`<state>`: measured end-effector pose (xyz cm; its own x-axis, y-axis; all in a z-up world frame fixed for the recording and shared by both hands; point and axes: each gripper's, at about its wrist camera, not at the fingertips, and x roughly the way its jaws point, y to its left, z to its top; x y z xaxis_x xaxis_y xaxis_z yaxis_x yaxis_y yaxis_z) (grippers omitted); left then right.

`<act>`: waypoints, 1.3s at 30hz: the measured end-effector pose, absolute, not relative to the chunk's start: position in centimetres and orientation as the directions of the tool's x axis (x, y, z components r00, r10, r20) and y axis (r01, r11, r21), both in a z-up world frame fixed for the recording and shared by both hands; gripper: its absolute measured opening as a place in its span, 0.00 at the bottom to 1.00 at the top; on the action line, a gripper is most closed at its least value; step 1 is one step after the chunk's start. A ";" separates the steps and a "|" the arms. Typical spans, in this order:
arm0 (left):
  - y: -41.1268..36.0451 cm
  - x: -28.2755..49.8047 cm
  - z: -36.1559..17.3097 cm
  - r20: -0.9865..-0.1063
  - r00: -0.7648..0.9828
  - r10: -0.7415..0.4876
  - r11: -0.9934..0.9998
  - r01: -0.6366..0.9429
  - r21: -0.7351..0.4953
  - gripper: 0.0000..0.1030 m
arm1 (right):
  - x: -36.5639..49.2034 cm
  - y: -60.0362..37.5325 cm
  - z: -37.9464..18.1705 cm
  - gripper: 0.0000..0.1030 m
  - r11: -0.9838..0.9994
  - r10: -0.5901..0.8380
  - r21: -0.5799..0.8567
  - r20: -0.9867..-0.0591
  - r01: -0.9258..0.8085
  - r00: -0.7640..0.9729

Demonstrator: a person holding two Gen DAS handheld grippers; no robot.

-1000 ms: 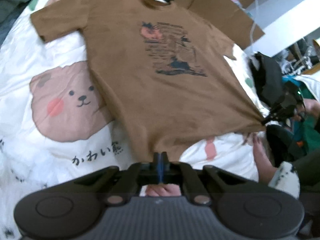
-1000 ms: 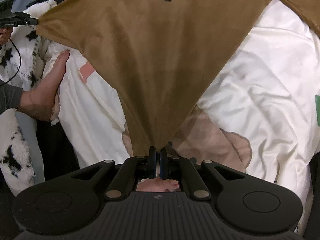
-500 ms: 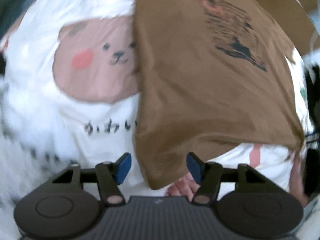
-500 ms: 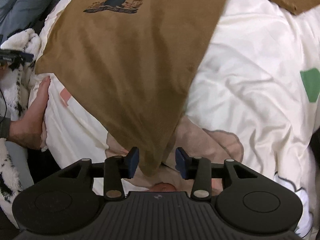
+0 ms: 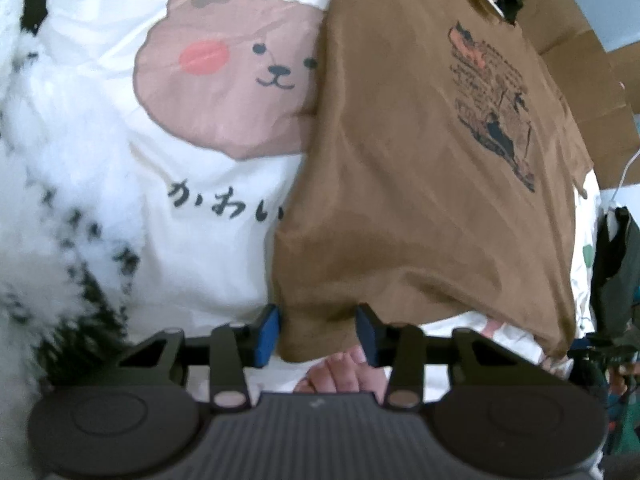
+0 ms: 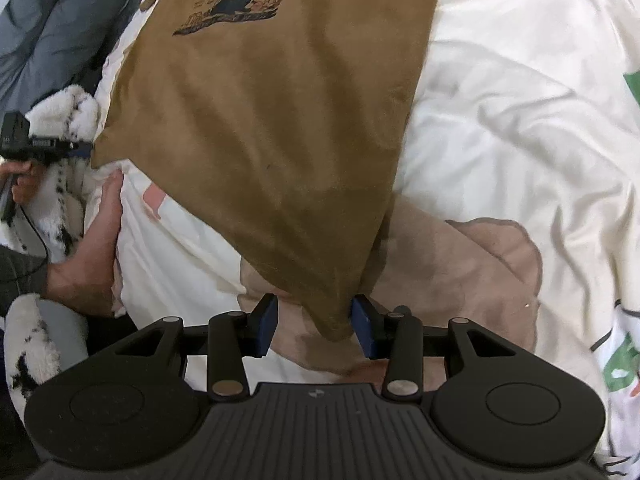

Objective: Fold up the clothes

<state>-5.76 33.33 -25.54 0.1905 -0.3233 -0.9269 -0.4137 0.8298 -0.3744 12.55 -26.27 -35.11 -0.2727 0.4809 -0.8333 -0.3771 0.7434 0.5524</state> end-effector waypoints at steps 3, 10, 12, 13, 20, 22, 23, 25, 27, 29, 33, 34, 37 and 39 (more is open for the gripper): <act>32.7 -6.2 -26.2 -0.927 0.195 -0.321 0.820 -0.433 -0.375 0.43 | 12.5 -26.6 -35.7 0.44 0.773 0.477 0.537 -0.843 -0.337 -0.250; 32.9 -7.1 -26.4 -0.932 0.243 -0.268 0.777 -0.518 -0.359 0.43 | 12.6 -28.4 -36.7 0.44 0.793 0.533 0.572 -0.818 -0.211 -0.214; 32.6 -7.3 -26.2 -0.931 0.261 -0.254 0.779 -0.515 -0.357 0.43 | 12.4 -28.4 -36.9 0.44 0.793 0.540 0.576 -0.815 -0.198 -0.210; 32.5 -7.4 -26.2 -0.928 0.271 -0.255 0.773 -0.519 -0.364 0.43 | 12.4 -28.4 -37.0 0.44 0.792 0.544 0.579 -0.813 -0.193 -0.206; 32.6 -8.8 -25.1 -0.904 0.312 -0.294 0.724 -0.545 -0.423 0.06 | 12.5 -28.1 -36.8 0.12 0.788 0.545 0.569 -0.823 -0.238 -0.164; 32.1 -8.9 -24.3 -0.914 0.280 -0.295 0.759 -0.512 -0.402 0.05 | 12.5 -27.7 -36.1 0.04 0.775 0.543 0.570 -0.822 -0.274 -0.172; 32.1 -8.8 -23.6 -0.915 0.271 -0.300 0.769 -0.499 -0.400 0.05 | 12.5 -27.6 -35.8 0.04 0.764 0.547 0.576 -0.817 -0.290 -0.182; 33.4 -8.6 -21.9 -0.906 0.273 -0.323 0.765 -0.488 -0.420 0.05 | 12.5 -27.6 -34.9 0.03 0.744 0.547 0.585 -0.811 -0.322 -0.207; 35.0 -8.8 -20.0 -0.883 0.307 -0.356 0.726 -0.504 -0.468 0.05 | 12.6 -27.7 -34.1 0.03 0.725 0.546 0.591 -0.806 -0.355 -0.227; 36.0 -8.8 -18.5 -0.884 0.323 -0.339 0.741 -0.487 -0.463 0.05 | 12.8 -27.8 -33.1 0.02 0.709 0.552 0.592 -0.804 -0.384 -0.220; 35.8 -8.4 -17.6 -0.897 0.303 -0.323 0.765 -0.475 -0.435 0.05 | 13.3 -27.9 -31.6 0.02 0.652 0.604 0.645 -0.760 -0.399 -0.239; 35.4 -8.0 -18.0 -0.901 0.292 -0.320 0.772 -0.471 -0.427 0.05 | 13.4 -27.8 -31.3 0.02 0.639 0.613 0.655 -0.750 -0.404 -0.246; 34.5 -7.6 -19.0 -0.921 0.234 -0.311 0.812 -0.438 -0.386 0.05 | 13.5 -27.7 -31.6 0.02 0.640 0.600 0.653 -0.754 -0.405 -0.268; 34.4 -7.1 -19.7 -0.928 0.214 -0.306 0.831 -0.416 -0.370 0.05 | 13.3 -27.6 -32.1 0.02 0.654 0.576 0.638 -0.768 -0.406 -0.279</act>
